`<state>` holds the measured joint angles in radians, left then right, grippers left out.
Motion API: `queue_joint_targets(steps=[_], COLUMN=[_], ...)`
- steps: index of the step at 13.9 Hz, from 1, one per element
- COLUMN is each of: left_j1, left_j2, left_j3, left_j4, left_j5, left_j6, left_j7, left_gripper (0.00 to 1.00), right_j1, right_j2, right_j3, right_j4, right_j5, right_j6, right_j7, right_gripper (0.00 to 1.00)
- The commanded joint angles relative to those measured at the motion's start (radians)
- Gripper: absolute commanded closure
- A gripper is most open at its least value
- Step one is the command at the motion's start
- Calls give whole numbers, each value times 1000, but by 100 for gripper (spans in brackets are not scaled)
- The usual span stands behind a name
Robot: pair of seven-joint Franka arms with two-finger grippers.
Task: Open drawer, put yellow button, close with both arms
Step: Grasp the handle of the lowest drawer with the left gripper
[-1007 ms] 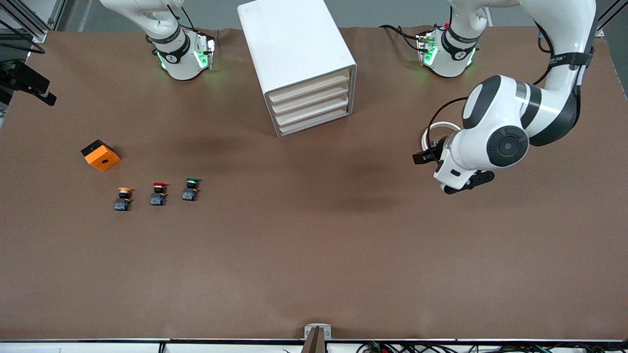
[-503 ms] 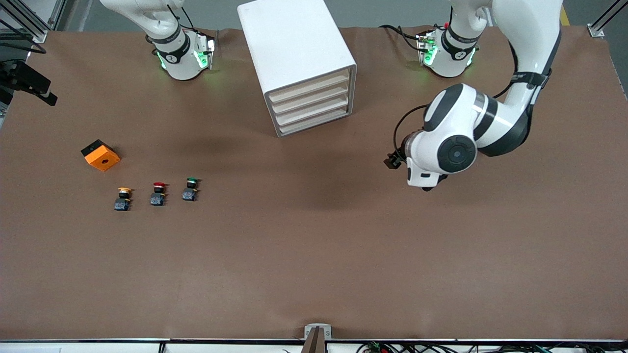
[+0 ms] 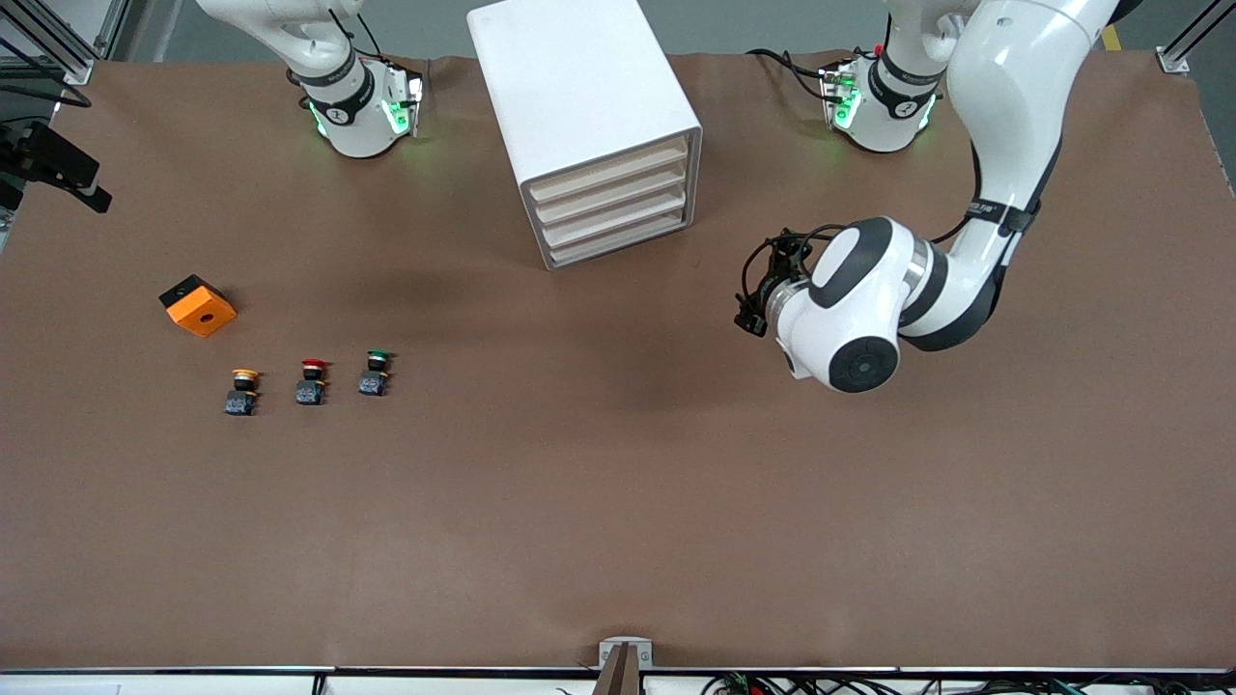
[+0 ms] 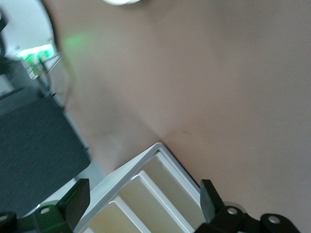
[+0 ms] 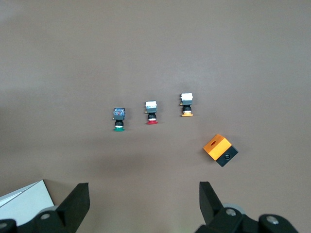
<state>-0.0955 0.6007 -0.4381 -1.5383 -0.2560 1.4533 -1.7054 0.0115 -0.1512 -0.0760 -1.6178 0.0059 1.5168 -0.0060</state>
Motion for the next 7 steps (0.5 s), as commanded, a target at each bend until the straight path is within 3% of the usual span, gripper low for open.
queue_joint_targets(steps=[1, 7], left_j1=[5, 5], left_j2=[77, 203], left_j3=[-17, -39], left_j4=[46, 46], left_j5=[-46, -237], left_j6=[-114, -313], left_j7=[-114, -335], left_gripper=[0, 0], right_j1=[-16, -44], right_j2=[-19, -15], right_j3=[4, -4], right_j4=[-16, -14], right_j5=[2, -10], right_j6=[13, 40], right_j7=[8, 3], right_gripper=[0, 0])
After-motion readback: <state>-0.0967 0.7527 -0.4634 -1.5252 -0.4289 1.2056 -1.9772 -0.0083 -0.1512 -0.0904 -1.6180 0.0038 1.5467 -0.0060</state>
